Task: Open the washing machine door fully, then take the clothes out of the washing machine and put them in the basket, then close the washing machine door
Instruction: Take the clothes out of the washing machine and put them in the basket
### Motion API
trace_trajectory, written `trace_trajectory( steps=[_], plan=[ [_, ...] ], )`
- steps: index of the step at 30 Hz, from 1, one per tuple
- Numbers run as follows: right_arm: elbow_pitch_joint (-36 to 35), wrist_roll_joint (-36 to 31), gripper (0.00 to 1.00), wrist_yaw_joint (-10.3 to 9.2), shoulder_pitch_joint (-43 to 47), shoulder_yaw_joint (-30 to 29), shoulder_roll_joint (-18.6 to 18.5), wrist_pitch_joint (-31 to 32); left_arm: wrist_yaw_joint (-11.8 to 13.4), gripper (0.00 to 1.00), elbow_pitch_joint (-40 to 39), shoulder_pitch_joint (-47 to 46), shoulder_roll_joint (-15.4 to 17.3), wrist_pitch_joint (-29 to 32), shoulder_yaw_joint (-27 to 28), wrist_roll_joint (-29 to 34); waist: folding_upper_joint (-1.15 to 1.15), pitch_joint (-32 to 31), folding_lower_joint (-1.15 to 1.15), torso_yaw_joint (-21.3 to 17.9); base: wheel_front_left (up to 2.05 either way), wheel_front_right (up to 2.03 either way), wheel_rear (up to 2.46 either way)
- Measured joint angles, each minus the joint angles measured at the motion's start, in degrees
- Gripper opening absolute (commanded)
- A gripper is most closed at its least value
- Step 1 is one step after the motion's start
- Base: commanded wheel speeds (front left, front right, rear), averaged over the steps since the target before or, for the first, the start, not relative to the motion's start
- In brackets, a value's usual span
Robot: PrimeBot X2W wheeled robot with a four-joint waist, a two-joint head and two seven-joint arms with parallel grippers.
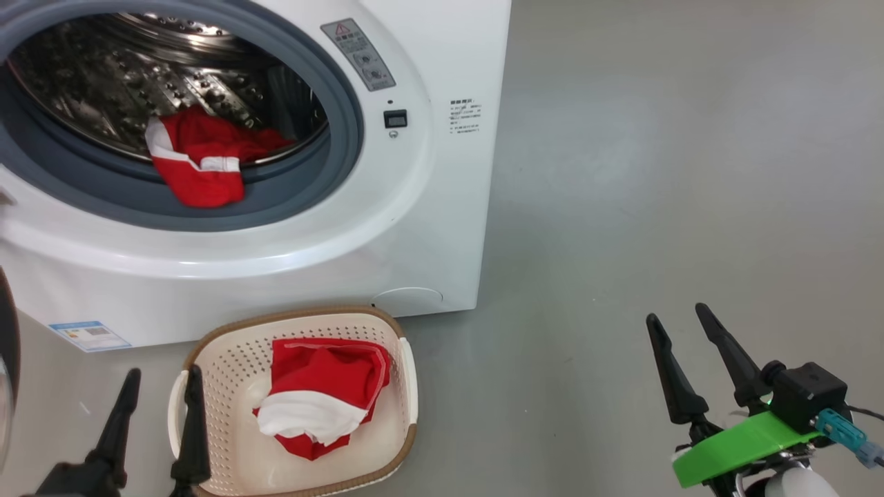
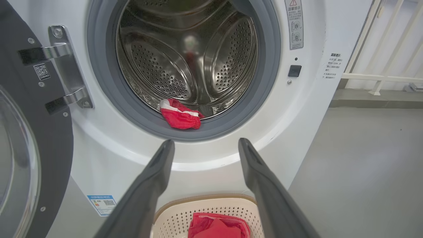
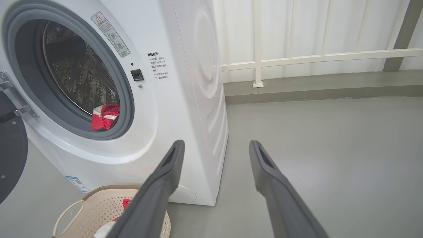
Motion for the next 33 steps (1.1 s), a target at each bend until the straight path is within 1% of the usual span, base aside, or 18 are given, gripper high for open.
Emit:
trace_trajectory(
  steps=[5,18,24,28,33],
  plan=[
    [-0.15,0.00,1.00,0.00,0.76,-0.87,0.01,0.00,0.00,1.00,-1.86,1.72,-0.12,0.00,0.34,0.00,0.00,-0.53,0.00,0.45,0.00,0.00,0.00],
    [-0.20,0.00,1.00,0.00,1.39,-0.88,0.04,0.00,0.04,1.00,-1.97,1.98,-0.14,0.00,0.01,-0.79,0.00,-0.11,0.00,0.09,0.00,0.00,0.00],
    [-0.42,0.00,1.00,0.00,1.34,-0.88,0.20,0.00,0.12,1.00,0.67,1.33,-0.15,0.00,-0.53,-0.87,0.00,1.12,0.00,0.03,0.00,0.00,0.00],
    [-0.81,0.00,1.00,0.00,1.17,-0.90,0.33,0.00,0.16,1.00,2.65,-1.44,-0.20,0.00,-0.59,-0.71,0.00,2.39,0.00,0.05,0.00,0.00,0.00],
    [-1.47,0.00,1.00,0.00,-1.54,-0.98,1.09,0.00,0.16,1.00,6.66,-10.04,-0.11,0.00,-1.59,0.92,0.00,5.63,0.00,0.14,0.00,0.00,0.00]
  ],
)
